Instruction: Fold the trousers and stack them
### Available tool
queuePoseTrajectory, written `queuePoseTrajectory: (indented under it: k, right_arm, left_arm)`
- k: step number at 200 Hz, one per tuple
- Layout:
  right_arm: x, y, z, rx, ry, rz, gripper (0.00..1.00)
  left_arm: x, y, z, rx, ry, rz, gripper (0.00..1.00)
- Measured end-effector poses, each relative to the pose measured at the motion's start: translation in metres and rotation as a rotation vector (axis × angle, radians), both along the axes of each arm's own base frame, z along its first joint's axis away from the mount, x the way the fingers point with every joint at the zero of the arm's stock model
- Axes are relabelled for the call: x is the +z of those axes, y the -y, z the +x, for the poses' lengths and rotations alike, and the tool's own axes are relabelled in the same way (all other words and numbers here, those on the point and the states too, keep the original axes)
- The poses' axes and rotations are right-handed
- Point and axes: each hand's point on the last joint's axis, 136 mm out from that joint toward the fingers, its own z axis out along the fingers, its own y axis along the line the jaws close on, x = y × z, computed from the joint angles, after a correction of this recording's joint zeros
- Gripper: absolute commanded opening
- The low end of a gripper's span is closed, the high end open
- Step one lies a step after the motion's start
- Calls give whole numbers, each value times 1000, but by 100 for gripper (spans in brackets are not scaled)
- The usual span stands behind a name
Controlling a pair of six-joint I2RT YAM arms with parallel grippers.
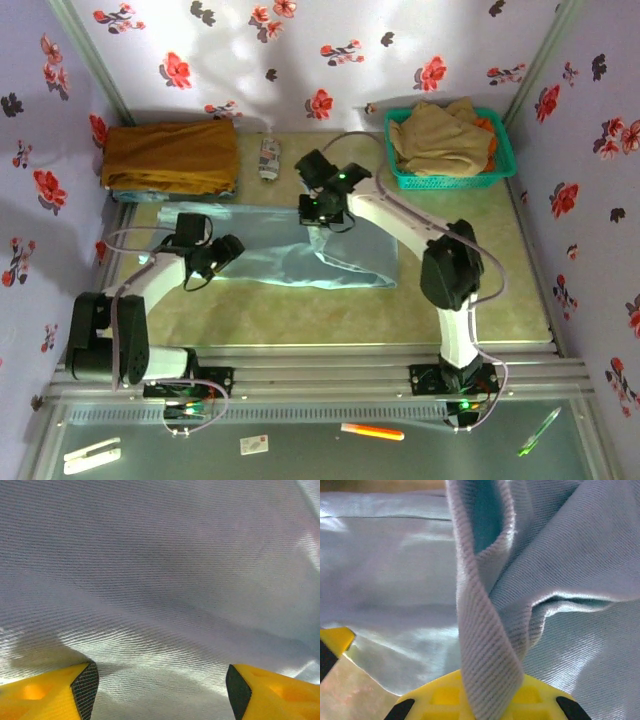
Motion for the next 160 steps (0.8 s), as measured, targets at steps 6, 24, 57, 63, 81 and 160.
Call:
queuePoseTrajectory:
  k: [6, 24, 57, 63, 81, 160]
  right_arm:
    - [-3, -8, -1, 12, -1, -2, 0]
    - [-12, -29, -7, 35, -12, -7, 0]
    - [-37, -49, -18, 67, -52, -46, 0]
    - [-42, -51, -17, 69, -58, -52, 7]
    - [-60, -56, -18, 62, -93, -66, 49]
    - [-12, -40, -29, 57, -60, 9, 67]
  left_arm:
    - [-2, 0, 0, 1, -5, 2, 70]
    - [-4, -1, 1, 2, -8, 2, 70]
    - [-3, 0, 4, 2, 6, 0, 70]
    - [-2, 0, 4, 2, 7, 0, 71]
    - [-2, 0, 5, 2, 10, -2, 72]
    - [25, 3, 8, -6, 51, -21, 76]
